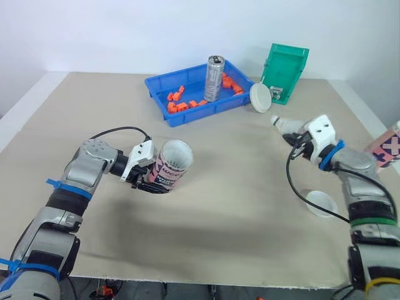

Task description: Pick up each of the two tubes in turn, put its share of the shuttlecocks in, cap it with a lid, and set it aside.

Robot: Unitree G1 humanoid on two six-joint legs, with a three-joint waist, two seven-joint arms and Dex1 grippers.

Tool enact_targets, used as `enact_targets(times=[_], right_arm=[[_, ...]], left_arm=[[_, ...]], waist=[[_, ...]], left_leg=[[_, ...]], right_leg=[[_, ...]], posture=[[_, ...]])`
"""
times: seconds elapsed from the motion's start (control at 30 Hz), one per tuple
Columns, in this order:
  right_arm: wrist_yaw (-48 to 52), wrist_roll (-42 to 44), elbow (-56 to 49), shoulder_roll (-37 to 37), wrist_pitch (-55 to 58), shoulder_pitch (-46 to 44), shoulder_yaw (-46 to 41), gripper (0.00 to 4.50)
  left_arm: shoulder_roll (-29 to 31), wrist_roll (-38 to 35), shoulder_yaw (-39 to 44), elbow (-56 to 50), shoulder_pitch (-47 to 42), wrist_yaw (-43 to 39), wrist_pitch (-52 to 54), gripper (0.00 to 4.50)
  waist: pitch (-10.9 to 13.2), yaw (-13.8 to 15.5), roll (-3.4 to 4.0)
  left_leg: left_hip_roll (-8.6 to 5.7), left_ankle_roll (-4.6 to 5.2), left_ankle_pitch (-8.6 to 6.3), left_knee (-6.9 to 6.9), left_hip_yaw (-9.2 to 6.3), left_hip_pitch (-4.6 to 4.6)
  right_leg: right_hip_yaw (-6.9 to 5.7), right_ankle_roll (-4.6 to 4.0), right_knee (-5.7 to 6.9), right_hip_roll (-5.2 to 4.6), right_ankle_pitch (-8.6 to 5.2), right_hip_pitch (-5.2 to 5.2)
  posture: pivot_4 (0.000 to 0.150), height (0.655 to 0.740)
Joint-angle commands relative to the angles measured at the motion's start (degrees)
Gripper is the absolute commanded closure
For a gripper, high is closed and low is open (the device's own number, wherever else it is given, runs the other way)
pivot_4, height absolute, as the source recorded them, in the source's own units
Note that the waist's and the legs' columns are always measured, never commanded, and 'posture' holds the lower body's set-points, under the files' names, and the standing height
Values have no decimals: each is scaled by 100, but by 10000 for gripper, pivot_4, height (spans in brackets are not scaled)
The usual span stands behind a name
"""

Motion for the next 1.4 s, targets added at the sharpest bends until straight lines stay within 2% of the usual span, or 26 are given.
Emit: enact_targets(times=[0.03,0.13,0.3,0.47,0.73,0.97,1.07,1.17,1.2,1.27,1.33,1.4], right_arm=[[717,463,-1964,-336,422,131,187,43576],[1473,731,-3340,-573,642,69,714,43576],[2038,651,-3889,-561,544,-678,1266,43576],[2464,540,-3814,-267,301,-1373,1807,43576],[2980,-201,-3294,-58,-431,-1822,2500,43576],[3068,-433,-2772,122,-742,-2183,2513,43576],[3210,-191,-2879,257,-484,-2265,2490,34622],[3557,375,-3185,301,-166,-2303,2361,20376],[3612,514,-3265,307,-66,-2313,2316,13978],[3682,713,-3380,298,36,-2307,2237,5546],[3724,988,-3373,288,251,-2320,2103,5546],[3438,874,-2919,438,327,-2407,2030,5546]], left_arm=[[8,25,-67,4,-8,-12,12,16040],[-2,35,-77,43,-37,-19,-3,16040],[-39,30,-81,74,-85,-12,10,16040],[-86,-2,-93,-13,-64,-3,103,16040],[-80,1,-142,-137,-125,-64,320,16040],[-33,17,-157,-132,-213,-132,355,16040],[-18,56,-195,-113,-220,-171,328,16040],[-19,83,-225,-45,-279,-210,303,16040],[-21,88,-235,-17,-302,-218,294,16040],[-8,108,-263,29,-348,-249,277,16040],[26,146,-293,107,-417,-297,232,16040],[69,183,-321,199,-490,-372,184,16040]], waist=[[0,5,0],[-1,1,2],[1,5,0],[-1,14,-1],[0,24,-1],[0,23,-1],[0,19,-1],[0,23,0],[0,22,0],[0,22,0],[1,21,-1],[1,11,-1]], left_leg=[[1,0,0,0,-1,1],[4,0,0,0,-3,2],[3,-3,2,11,-1,-4],[8,-3,2,12,2,-3],[4,-4,2,9,-2,-11],[6,-4,2,9,-3,-11],[6,-4,2,3,-4,-11],[6,-4,2,-1,-13,-13],[6,-4,2,-1,-13,-15],[5,-4,2,-1,-13,-16],[5,-4,2,0,-15,-16],[6,-4,2,1,-16,-15]], right_leg=[[-2,1,0,0,-1,1],[-2,1,0,4,-1,1],[-4,6,-1,-1,3,0],[-8,0,-2,-1,4,-3],[-12,-2,-2,-4,-1,-7],[-14,-4,-1,-3,-1,-9],[-15,-20,-1,-2,0,-11],[-22,-25,0,-2,-2,-11],[-22,-26,0,-3,-2,-11],[-22,-26,0,-3,-2,-11],[-25,-26,0,-3,-2,-10],[-27,-24,0,-2,-2,-11]], posture=[[1500,7400],[1500,7400],[1500,7400],[1500,7400],[1500,7400],[1500,7400],[1500,7400],[1500,7400],[1500,7400],[1500,7400],[1500,7400],[1500,7400]])
